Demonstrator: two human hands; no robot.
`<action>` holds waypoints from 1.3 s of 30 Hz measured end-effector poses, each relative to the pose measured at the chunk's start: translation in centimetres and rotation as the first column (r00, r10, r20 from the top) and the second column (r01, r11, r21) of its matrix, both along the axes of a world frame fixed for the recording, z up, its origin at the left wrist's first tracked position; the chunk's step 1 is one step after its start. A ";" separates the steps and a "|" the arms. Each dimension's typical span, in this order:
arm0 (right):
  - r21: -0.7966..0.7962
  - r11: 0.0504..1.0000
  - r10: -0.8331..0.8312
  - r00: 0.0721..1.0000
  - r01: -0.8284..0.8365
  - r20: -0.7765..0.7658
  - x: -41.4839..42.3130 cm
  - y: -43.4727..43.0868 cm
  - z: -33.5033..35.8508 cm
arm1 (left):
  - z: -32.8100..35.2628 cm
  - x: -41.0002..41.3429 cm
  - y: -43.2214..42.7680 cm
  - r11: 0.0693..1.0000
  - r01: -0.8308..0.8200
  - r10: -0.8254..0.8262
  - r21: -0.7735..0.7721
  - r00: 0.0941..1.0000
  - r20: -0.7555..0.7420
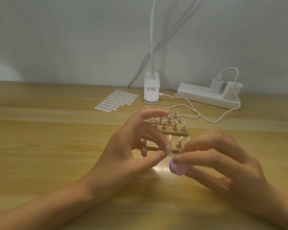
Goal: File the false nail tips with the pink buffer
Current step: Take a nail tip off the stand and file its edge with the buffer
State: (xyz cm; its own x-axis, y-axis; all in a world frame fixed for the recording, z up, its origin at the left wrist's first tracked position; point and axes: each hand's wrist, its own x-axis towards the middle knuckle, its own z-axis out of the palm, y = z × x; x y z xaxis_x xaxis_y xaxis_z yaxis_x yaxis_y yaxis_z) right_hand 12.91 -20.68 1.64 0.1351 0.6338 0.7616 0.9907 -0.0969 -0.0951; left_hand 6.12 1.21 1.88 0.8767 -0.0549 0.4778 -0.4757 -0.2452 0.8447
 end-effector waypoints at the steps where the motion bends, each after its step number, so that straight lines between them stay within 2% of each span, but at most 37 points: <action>1: -0.011 1.000 0.002 1.000 -0.002 0.009 0.0 0.1 0.0 | -0.1 0.0 0.0 1.000 0.002 -0.002 -0.011 1.000 -0.011; 6: 0.053 0.998 -0.019 0.998 0.022 -0.066 0.2 0.3 0.3 | -0.2 -0.1 -0.3 0.994 -0.005 -0.003 -0.111 0.998 -0.070; 10: 0.055 0.996 -0.058 0.988 0.066 -0.140 -0.1 0.6 0.7 | 0.0 -0.2 -0.5 0.995 -0.048 0.042 -0.086 0.997 -0.063; 14: 0.026 0.998 -0.053 0.988 0.057 -0.145 -0.1 1.0 0.9 | 0.0 -0.3 -0.7 0.991 -0.061 0.049 -0.121 0.994 -0.100; 17: 0.046 0.995 -0.081 0.983 0.090 -0.162 -0.2 1.1 1.0 | 0.2 -0.4 -0.8 0.991 -0.088 0.076 -0.101 0.991 -0.113; 20: 0.039 0.998 -0.039 0.989 0.045 -0.141 -0.5 1.4 0.6 | 0.3 -0.4 -0.9 0.992 -0.089 0.079 -0.084 0.989 -0.123; 23: 0.054 0.994 -0.080 0.975 0.093 -0.209 0.0 1.2 0.9 | 0.2 -0.4 -0.9 0.991 -0.113 0.103 -0.073 0.987 -0.123; 27: 0.045 0.999 -0.020 0.980 0.030 -0.198 -0.4 1.3 0.7 | 0.4 -0.5 -1.0 0.993 -0.099 0.090 -0.071 0.989 -0.119; 30: 0.052 0.994 -0.077 0.969 0.092 -0.235 -0.1 1.3 0.9 | 0.3 -0.4 -0.9 0.989 -0.107 0.095 -0.101 0.988 -0.120; 34: 0.043 0.999 -0.005 0.974 0.015 -0.228 -0.6 1.4 0.6 | 0.3 -0.5 -1.0 0.992 -0.072 0.060 -0.104 0.991 -0.115; 37: 0.062 0.995 -0.059 0.965 0.078 -0.257 -0.3 1.3 0.7 | 0.2 -0.4 -1.0 0.991 -0.083 0.072 -0.106 0.992 -0.103; 39: 0.059 0.997 -0.027 0.967 0.043 -0.253 -0.5 1.3 0.6 | 0.2 -0.5 -1.0 0.993 -0.078 0.070 -0.092 0.993 -0.091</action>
State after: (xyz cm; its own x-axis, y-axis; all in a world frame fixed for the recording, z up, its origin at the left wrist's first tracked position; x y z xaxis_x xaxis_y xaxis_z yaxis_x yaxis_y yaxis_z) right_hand 12.42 -19.35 2.19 0.3491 0.5766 0.7387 0.9301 -0.1170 -0.3481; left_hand 5.66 0.21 2.13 0.9152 0.0539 0.3994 -0.3828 -0.1937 0.9033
